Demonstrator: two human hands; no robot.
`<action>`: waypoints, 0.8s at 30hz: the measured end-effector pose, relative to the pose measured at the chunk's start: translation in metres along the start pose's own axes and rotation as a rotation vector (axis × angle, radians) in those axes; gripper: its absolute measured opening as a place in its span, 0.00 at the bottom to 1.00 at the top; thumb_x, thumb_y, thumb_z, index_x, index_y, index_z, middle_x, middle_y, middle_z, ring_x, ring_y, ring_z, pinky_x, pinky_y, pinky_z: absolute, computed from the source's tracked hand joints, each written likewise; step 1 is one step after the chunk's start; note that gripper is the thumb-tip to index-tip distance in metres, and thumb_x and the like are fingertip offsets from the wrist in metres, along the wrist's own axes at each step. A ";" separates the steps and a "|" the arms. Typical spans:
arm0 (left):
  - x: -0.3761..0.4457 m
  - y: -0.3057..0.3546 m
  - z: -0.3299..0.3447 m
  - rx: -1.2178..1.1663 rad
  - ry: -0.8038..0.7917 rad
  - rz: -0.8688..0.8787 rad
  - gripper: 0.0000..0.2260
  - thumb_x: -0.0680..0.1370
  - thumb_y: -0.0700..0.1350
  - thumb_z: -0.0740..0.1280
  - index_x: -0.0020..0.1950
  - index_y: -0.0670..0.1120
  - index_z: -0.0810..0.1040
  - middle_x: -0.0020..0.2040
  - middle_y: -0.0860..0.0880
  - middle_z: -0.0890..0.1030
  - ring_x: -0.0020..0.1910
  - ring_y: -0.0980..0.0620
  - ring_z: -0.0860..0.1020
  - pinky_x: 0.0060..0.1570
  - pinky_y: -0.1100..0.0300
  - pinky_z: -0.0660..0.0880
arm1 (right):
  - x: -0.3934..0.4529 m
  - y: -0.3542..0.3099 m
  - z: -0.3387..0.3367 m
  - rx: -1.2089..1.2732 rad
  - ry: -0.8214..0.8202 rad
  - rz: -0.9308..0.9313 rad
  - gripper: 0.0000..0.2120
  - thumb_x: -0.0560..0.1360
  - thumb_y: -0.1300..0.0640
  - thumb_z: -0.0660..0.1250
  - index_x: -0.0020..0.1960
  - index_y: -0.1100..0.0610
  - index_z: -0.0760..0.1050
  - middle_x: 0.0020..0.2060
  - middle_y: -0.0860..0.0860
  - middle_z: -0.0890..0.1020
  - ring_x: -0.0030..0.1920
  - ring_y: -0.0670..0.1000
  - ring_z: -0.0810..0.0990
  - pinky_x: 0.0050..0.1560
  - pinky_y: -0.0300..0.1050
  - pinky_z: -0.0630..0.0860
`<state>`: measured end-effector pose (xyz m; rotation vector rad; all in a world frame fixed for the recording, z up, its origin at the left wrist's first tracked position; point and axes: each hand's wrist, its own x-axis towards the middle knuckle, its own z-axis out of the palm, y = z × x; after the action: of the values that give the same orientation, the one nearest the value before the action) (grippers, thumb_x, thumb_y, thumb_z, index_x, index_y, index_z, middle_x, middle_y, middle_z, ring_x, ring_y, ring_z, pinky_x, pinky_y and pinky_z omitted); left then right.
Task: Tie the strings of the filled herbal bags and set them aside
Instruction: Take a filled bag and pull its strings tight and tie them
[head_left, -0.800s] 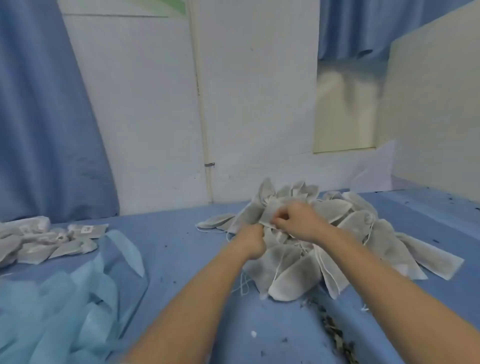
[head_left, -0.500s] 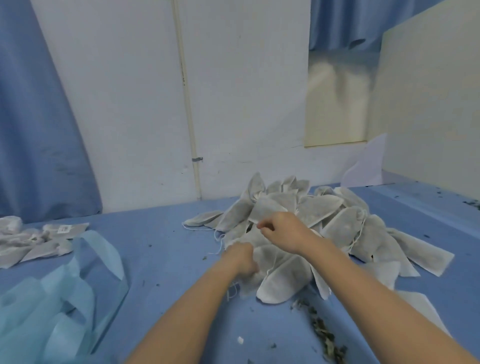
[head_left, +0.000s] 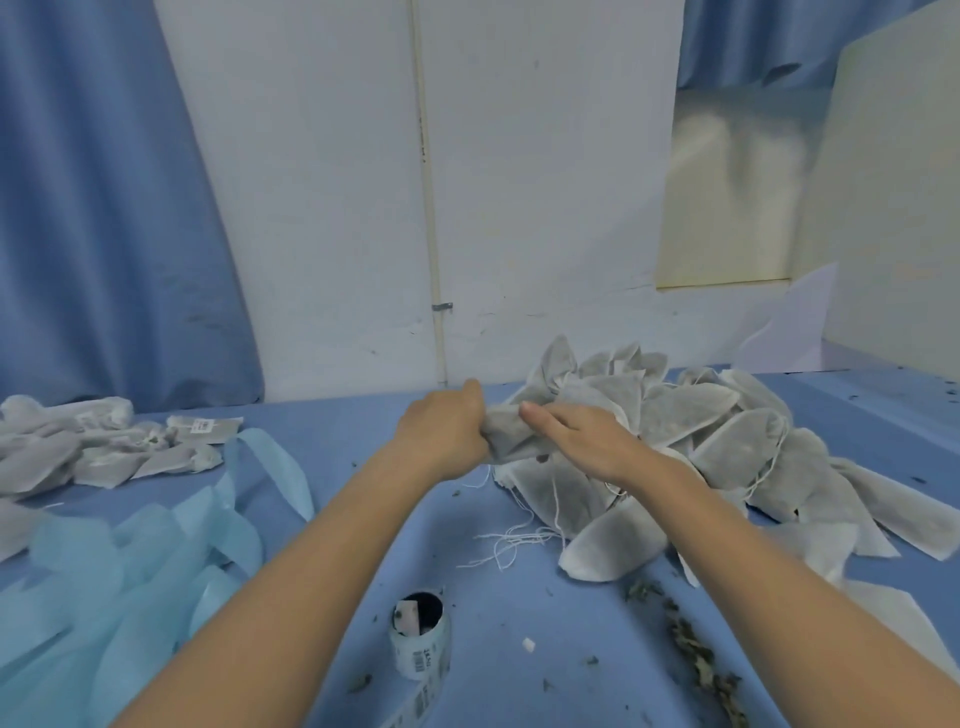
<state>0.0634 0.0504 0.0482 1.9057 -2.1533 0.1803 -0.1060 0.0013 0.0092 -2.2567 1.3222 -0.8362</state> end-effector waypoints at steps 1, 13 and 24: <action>-0.003 -0.004 -0.001 -0.031 0.012 -0.013 0.08 0.75 0.40 0.60 0.52 0.43 0.64 0.52 0.42 0.76 0.50 0.40 0.74 0.37 0.55 0.63 | 0.000 -0.001 0.001 0.026 -0.001 -0.008 0.22 0.79 0.37 0.51 0.38 0.48 0.74 0.36 0.45 0.82 0.44 0.46 0.78 0.52 0.44 0.70; -0.037 -0.011 0.023 -0.280 0.087 0.043 0.31 0.69 0.50 0.67 0.70 0.47 0.63 0.65 0.49 0.74 0.63 0.46 0.72 0.60 0.58 0.65 | -0.014 -0.029 0.022 0.339 -0.068 -0.111 0.17 0.80 0.48 0.62 0.34 0.49 0.79 0.24 0.41 0.75 0.29 0.39 0.73 0.35 0.30 0.68; -0.062 -0.012 0.033 -0.375 0.226 -0.007 0.16 0.72 0.40 0.62 0.57 0.55 0.75 0.37 0.58 0.70 0.41 0.50 0.70 0.29 0.64 0.61 | -0.049 -0.029 0.025 0.518 -0.063 -0.010 0.08 0.79 0.54 0.65 0.48 0.54 0.82 0.31 0.50 0.67 0.28 0.44 0.62 0.29 0.36 0.61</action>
<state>0.0784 0.0989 -0.0016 1.5986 -1.8761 -0.0114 -0.0886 0.0591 -0.0064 -1.8638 0.9311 -0.9703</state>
